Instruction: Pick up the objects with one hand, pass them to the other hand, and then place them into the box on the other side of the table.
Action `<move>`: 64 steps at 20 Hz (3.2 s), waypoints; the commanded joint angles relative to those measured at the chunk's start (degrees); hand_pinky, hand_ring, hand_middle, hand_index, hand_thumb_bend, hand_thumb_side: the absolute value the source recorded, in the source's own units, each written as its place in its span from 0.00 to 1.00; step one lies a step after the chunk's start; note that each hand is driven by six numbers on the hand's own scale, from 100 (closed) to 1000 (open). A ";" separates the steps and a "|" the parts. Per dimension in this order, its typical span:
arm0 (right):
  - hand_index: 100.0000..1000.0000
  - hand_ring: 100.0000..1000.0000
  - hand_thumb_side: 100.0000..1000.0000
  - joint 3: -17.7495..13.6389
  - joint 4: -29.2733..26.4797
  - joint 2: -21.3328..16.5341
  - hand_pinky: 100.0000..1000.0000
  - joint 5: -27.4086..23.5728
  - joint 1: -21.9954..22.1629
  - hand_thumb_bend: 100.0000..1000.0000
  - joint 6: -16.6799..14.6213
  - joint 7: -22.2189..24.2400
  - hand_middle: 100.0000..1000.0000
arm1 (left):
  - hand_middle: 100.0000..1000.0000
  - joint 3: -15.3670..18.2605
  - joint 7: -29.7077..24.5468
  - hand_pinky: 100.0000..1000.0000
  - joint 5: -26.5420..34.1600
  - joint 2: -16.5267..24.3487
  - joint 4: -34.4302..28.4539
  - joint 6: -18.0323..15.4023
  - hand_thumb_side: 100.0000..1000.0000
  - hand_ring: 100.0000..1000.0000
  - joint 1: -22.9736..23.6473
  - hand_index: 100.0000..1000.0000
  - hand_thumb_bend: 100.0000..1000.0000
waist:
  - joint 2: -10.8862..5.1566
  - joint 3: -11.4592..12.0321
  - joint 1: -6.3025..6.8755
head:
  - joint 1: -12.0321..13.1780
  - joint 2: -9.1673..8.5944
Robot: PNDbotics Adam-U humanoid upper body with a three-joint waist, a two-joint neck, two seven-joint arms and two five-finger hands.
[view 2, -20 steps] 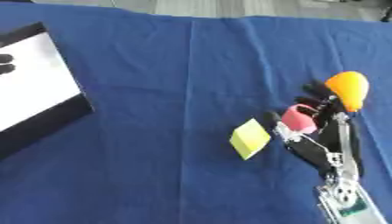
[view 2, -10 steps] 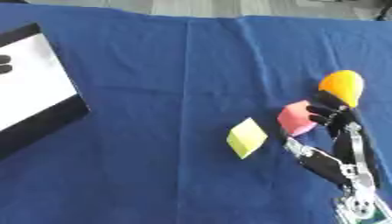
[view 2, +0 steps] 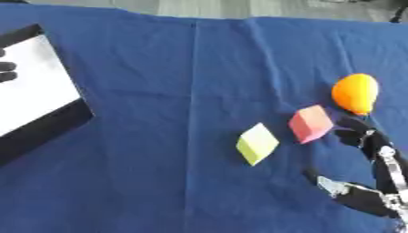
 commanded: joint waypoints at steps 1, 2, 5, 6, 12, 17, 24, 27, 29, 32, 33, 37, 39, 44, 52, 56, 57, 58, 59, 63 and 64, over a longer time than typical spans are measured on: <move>0.85 0.76 0.16 -2.38 -0.72 -5.61 0.77 -1.46 -0.49 0.64 -1.18 0.61 0.78 | 0.62 0.17 -0.04 0.71 -0.26 1.53 -0.93 0.08 0.83 0.62 -0.32 0.77 0.04 | -0.60 -0.05 -0.59 | 0.21 -0.79; 0.85 0.76 0.16 -2.95 -0.72 -6.61 0.77 -2.39 -0.79 0.63 -1.36 0.81 0.78 | 0.62 0.17 -0.02 0.71 -0.28 1.53 -0.90 0.07 0.83 0.62 -0.32 0.77 0.04 | -0.59 -0.04 -0.62 | 0.21 -0.80; 0.85 0.76 0.16 -4.62 -0.72 -9.01 0.77 -4.98 -1.65 0.63 -1.71 1.42 0.78 | 0.62 0.17 0.01 0.71 -0.30 1.56 -0.84 0.07 0.83 0.62 -0.29 0.77 0.04 | -0.57 -0.04 -0.69 | 0.17 -0.88; 0.85 0.76 0.16 -5.18 -0.72 -9.85 0.77 -5.78 -1.94 0.63 -1.82 1.58 0.78 | 0.62 0.16 0.00 0.71 -0.31 1.57 -0.83 0.07 0.83 0.62 -0.28 0.77 0.04 | -0.55 -0.05 -0.72 | 0.14 -0.93; 0.84 0.77 0.14 -8.10 -0.72 -16.36 0.80 -5.57 -3.40 0.62 -1.93 4.17 0.78 | 0.62 0.09 -0.04 0.71 -0.48 1.65 -0.86 0.12 0.84 0.62 -0.29 0.77 0.04 | -0.21 -0.02 -0.80 | -0.07 -1.28; 0.84 0.78 0.10 -9.15 -0.72 -19.87 0.84 -1.36 -5.33 0.61 -1.83 10.31 0.79 | 0.62 0.00 -0.14 0.71 -0.48 1.44 -0.95 0.13 0.84 0.62 -0.93 0.77 0.04 | 0.33 0.48 -0.90 | -0.46 -1.68; 0.83 0.81 0.04 -9.24 -0.72 -21.59 0.87 5.07 -7.13 0.59 -1.97 18.11 0.80 | 0.62 -0.30 -0.39 0.71 -0.48 1.23 -0.99 0.13 0.84 0.61 -1.91 0.77 0.05 | 1.26 1.18 -1.36 | -1.06 -2.69; 0.84 0.82 0.03 -8.94 -0.72 -21.75 0.87 5.99 -7.72 0.57 -1.66 18.61 0.81 | 0.62 -0.48 -0.60 0.71 -0.48 0.88 -1.20 0.03 0.84 0.61 -2.01 0.77 0.05 | 1.54 1.17 -1.29 | -1.62 -3.02; 0.83 0.82 0.03 -8.87 -0.72 -22.01 0.88 6.70 -7.91 0.57 -1.62 18.74 0.81 | 0.62 -0.62 -0.84 0.71 -0.62 0.92 -1.64 -0.05 0.83 0.61 -1.89 0.77 0.04 | 1.77 1.10 -1.09 | -2.12 -3.15; 0.83 0.82 0.03 -8.74 -0.72 -22.33 0.88 8.23 -7.93 0.56 -1.42 18.78 0.81 | 0.62 -0.60 -1.14 0.71 -0.53 1.31 -2.80 -0.27 0.81 0.62 -2.06 0.77 0.03 | 2.17 1.21 -0.77 | -2.70 -3.37; 0.83 0.82 0.05 -8.70 -0.72 -22.44 0.88 8.82 -7.94 0.54 -1.18 18.77 0.81 | 0.62 -0.61 -1.28 0.71 -0.41 1.43 -2.96 -0.40 0.81 0.62 -2.20 0.77 0.03 | 2.28 1.24 -0.68 | -2.86 -3.39; 0.83 0.82 0.03 -8.16 -0.72 -22.70 0.89 11.45 -7.89 0.51 -0.17 18.66 0.81 | 0.62 -0.83 -1.85 0.71 -0.13 1.80 -3.11 -0.76 0.81 0.62 -2.26 0.77 0.03 | 2.54 1.43 -0.41 | -3.61 -3.09; 0.83 0.82 0.02 -7.80 -0.72 -22.84 0.89 12.67 -7.95 0.50 0.25 18.63 0.81 | 0.62 -0.90 -2.07 0.71 -0.15 1.98 -3.12 -0.91 0.81 0.62 -2.22 0.77 0.02 | 2.60 1.70 -0.37 | -3.85 -3.09; 0.82 0.83 0.00 -6.60 -0.72 -22.96 0.90 15.89 -8.78 0.48 1.35 18.88 0.81 | 0.62 -1.15 -2.70 0.71 0.06 2.31 -3.12 -1.24 0.81 0.62 -2.87 0.77 0.02 | 3.14 2.93 -0.46 | -4.39 -3.51; 0.82 0.83 0.00 -4.34 -0.72 -22.27 0.91 20.55 -9.32 0.47 2.66 19.55 0.81 | 0.62 -1.60 -3.19 0.71 0.00 2.39 -3.12 -1.20 0.82 0.62 -2.91 0.77 0.02 | 3.52 3.60 -0.43 | -5.07 -3.87; 0.82 0.83 0.00 -4.18 -0.72 -21.66 0.92 22.79 -9.23 0.46 3.24 19.19 0.81 | 0.62 -2.08 -3.68 0.71 -0.09 2.51 -3.12 -1.12 0.83 0.62 -3.09 0.77 0.02 | 3.89 3.95 -0.55 | -5.73 -4.40; 0.82 0.83 0.00 -4.15 -0.72 -21.48 0.92 23.27 -9.13 0.46 3.45 19.03 0.81 | 0.62 -2.20 -3.79 0.71 -0.15 2.49 -3.12 -1.08 0.83 0.62 -3.07 0.77 0.02 | 3.96 4.04 -0.57 | -5.90 -4.46; 0.83 0.83 0.00 -4.12 -0.72 -21.33 0.92 23.74 -9.00 0.46 3.63 18.88 0.81 | 0.62 -2.31 -3.89 0.71 -0.21 2.44 -3.12 -1.06 0.84 0.62 -3.00 0.77 0.02 | 4.00 4.11 -0.55 | -6.06 -4.46; 0.83 0.83 0.00 -4.08 -0.72 -21.20 0.92 24.20 -8.84 0.46 3.78 18.77 0.81 | 0.62 -2.42 -3.99 0.71 -0.29 2.36 -3.12 -1.06 0.84 0.62 -2.86 0.77 0.02 | 4.01 4.19 -0.52 | -6.21 -4.41; 0.83 0.83 0.00 -4.26 -0.72 -21.11 0.92 25.00 -8.47 0.46 4.00 17.97 0.81 | 0.62 -2.68 -4.14 0.71 -0.61 1.84 -3.12 -1.08 0.85 0.62 -1.86 0.77 0.03 | 3.81 4.50 -0.31 | -6.29 -3.81; 0.83 0.83 0.00 -4.42 -0.72 -21.20 0.92 24.98 -8.45 0.46 4.01 17.75 0.81 | 0.62 -2.72 -4.18 0.71 -0.70 1.67 -3.12 -1.13 0.85 0.62 -1.61 0.77 0.03 | 3.76 4.69 -0.28 | -6.41 -3.65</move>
